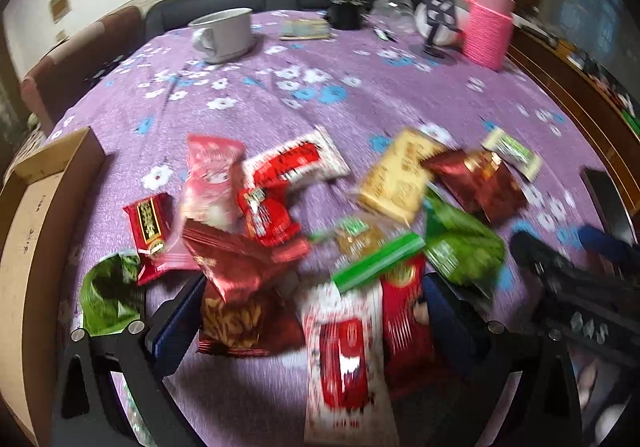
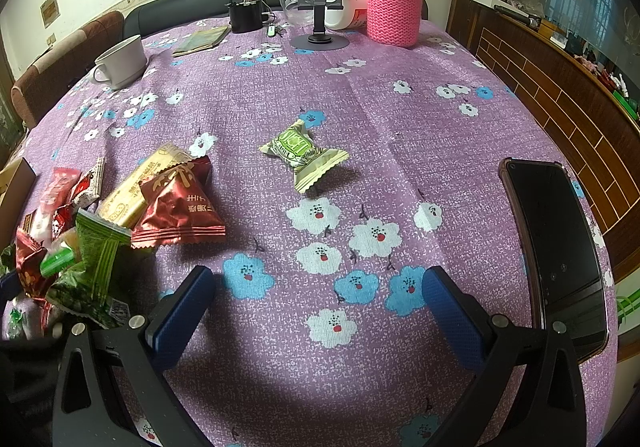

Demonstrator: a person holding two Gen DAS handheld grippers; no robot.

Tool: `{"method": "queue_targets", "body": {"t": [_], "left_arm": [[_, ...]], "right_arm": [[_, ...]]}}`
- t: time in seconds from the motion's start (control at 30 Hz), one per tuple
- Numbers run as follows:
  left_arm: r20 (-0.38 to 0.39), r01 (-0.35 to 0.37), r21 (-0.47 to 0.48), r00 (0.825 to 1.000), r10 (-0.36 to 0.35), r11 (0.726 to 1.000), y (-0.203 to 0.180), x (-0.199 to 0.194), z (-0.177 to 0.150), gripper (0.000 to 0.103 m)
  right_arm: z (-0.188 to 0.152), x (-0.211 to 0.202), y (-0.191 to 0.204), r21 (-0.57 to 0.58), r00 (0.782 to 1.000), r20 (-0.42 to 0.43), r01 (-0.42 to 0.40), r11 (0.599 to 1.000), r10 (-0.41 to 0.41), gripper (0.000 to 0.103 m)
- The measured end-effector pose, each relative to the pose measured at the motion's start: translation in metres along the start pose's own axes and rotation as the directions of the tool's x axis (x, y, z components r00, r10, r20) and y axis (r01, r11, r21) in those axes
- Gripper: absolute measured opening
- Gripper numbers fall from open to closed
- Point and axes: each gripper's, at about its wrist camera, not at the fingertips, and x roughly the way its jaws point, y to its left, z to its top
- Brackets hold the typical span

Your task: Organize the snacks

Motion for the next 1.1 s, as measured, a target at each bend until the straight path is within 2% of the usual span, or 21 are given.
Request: {"method": "queue_targets", "body": {"t": [0.17, 0.27, 0.43, 0.97, 1.1], "left_arm": [[-0.019, 0.029, 0.041, 0.999, -0.028, 0.999, -0.003, -0.007, -0.008, 0.102], [0.000, 0.021, 0.024, 1.000, -0.021, 0.999, -0.003, -0.010, -0.014, 0.102], [0.024, -0.034, -0.042, 0.999, 0.035, 0.999, -0.007, -0.017, -0.025, 0.102], [0.022, -0.036, -0.047, 0.999, 0.037, 0.998, -0.006, -0.017, -0.025, 0.102], [0.020, 0.004, 0.002, 1.000, -0.004, 1.000, -0.004, -0.016, -0.024, 0.102]], "right_arm": [[0.003, -0.001, 0.000, -0.010, 0.999, -0.036, -0.012, 1.000, 0.012, 0.103], [0.002, -0.002, 0.000, -0.009, 0.999, -0.034, -0.012, 1.000, 0.012, 0.103], [0.001, -0.002, 0.001, -0.004, 1.000, -0.024, -0.006, 1.000, 0.006, 0.103], [-0.001, -0.004, 0.000, 0.004, 1.000, -0.016, -0.002, 1.000, 0.002, 0.103], [-0.001, -0.004, 0.000, 0.005, 1.000, -0.015, -0.002, 1.000, 0.002, 0.103]]}}
